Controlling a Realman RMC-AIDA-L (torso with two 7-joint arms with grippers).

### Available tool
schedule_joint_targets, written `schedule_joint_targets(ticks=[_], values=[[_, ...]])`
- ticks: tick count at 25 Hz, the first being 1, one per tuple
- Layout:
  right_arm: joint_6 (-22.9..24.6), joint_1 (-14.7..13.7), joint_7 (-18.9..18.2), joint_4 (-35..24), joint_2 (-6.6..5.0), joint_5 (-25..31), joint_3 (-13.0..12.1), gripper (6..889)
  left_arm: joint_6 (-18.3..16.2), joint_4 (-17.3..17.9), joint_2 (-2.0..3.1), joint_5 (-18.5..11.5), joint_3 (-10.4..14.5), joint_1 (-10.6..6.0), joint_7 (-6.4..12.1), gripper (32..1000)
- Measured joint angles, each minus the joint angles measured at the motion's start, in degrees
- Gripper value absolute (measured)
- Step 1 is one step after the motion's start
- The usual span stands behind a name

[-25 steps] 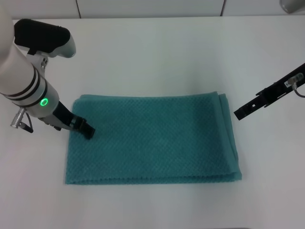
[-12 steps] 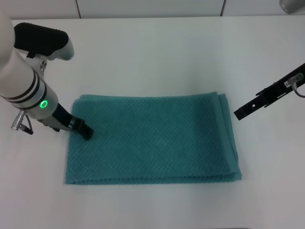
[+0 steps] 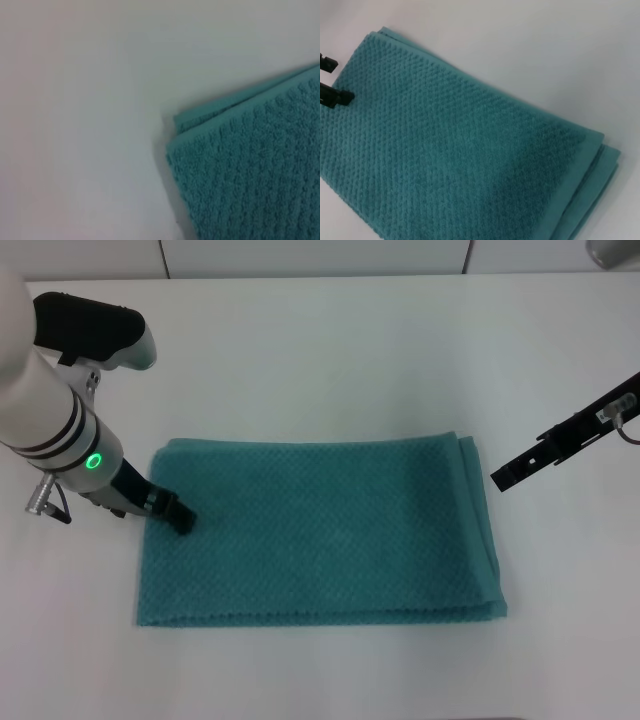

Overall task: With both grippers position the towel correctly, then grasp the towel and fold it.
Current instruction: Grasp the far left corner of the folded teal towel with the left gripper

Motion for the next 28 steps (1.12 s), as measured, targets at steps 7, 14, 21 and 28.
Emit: schedule_joint_targets(ticks=[7, 14, 21, 28], values=[[0.0, 0.0, -0.1, 0.1, 0.00, 0.0, 0.0, 874, -1.1, -1.0, 0.06, 0.0, 0.0, -0.21, 0.07, 822], [0.5, 0.0, -0.1, 0.6, 0.00, 0.0, 0.0, 874, -1.4, -1.6, 0.10, 0.0, 0.1, -0.29, 0.14, 819], [0.5, 0.0, -0.1, 0.7, 0.00, 0.0, 0.0, 874, -1.4, -1.6, 0.06, 0.0, 0.1, -0.28, 0.13, 816], [0.5, 0.0, -0.1, 0.7, 0.00, 0.0, 0.0, 874, -1.3, -1.6, 0.11, 0.0, 0.1, -0.27, 0.13, 812]])
